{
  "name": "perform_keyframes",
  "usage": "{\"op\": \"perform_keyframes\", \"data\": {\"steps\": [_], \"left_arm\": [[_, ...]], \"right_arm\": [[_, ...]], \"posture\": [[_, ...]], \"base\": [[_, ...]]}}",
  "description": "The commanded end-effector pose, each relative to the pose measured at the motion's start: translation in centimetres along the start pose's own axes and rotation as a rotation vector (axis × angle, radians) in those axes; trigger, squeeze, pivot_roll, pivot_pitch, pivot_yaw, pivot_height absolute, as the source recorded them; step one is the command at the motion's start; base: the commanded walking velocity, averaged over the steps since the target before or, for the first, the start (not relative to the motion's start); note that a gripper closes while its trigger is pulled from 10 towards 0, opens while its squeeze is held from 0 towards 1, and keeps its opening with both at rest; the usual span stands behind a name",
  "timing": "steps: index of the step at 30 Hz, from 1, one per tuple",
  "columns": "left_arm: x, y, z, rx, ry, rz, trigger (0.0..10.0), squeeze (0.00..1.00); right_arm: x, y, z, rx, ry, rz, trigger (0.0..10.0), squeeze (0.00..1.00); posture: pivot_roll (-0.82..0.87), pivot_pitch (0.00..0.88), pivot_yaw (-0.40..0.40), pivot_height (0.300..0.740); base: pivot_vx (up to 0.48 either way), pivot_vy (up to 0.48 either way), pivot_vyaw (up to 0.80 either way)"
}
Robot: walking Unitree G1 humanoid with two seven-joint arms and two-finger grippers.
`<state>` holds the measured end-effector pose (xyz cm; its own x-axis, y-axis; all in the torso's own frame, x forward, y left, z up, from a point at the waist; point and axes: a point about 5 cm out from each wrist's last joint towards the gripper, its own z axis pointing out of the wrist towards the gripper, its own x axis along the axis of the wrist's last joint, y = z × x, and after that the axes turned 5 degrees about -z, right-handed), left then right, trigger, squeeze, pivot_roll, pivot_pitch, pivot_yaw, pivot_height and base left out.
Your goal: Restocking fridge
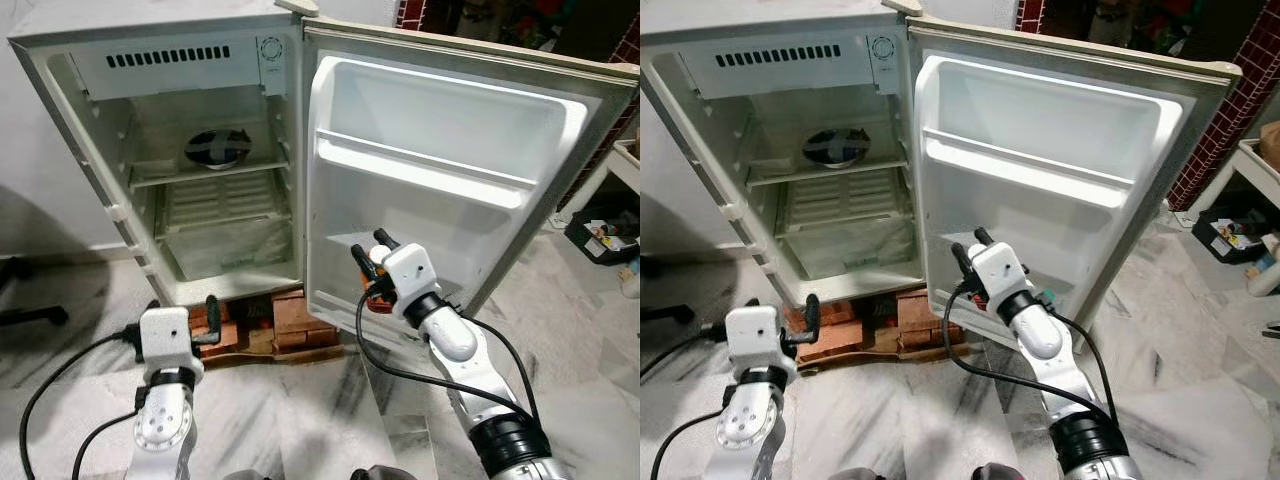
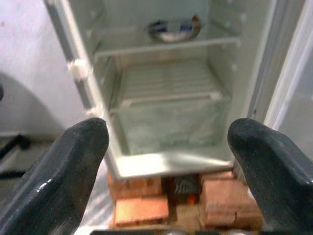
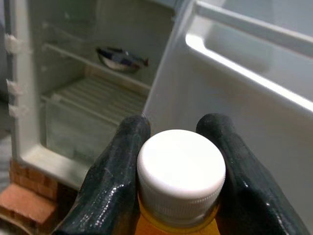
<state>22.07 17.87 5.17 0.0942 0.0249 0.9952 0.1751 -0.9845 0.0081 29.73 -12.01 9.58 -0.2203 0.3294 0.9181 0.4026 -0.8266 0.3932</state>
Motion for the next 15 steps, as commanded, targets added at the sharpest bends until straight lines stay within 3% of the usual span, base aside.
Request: {"op": "perform_keyframes", "data": {"steps": [1,13,15], "left_arm": [[0.51,-0.13,-0.19,0.013,0.028,0.007,10.0,0.00],[0.75,-0.48,-0.21,0.025,0.042,0.018,10.0,0.00],[0.82,-0.46,-0.14,0.016,0.043,0.017,10.0,0.00]], "right_arm": [[0.31,0.85,-0.20,-0.033,0.021,-0.013,10.0,0.00],[0.22,1.04,0.34,-0.051,0.020,0.001,10.0,0.00],[0.24,1.02,0.37,-0.057,0.021,0.012,10.0,0.00]], "posture": [[0.00,0.068,-0.037,0.740],[0.02,0.060,-0.042,0.740],[0.01,0.058,-0.035,0.740]], "base": [[0.000,0.000,0.00],[0.000,0.000,0.00],[0.268,0.000,0.00]]}}
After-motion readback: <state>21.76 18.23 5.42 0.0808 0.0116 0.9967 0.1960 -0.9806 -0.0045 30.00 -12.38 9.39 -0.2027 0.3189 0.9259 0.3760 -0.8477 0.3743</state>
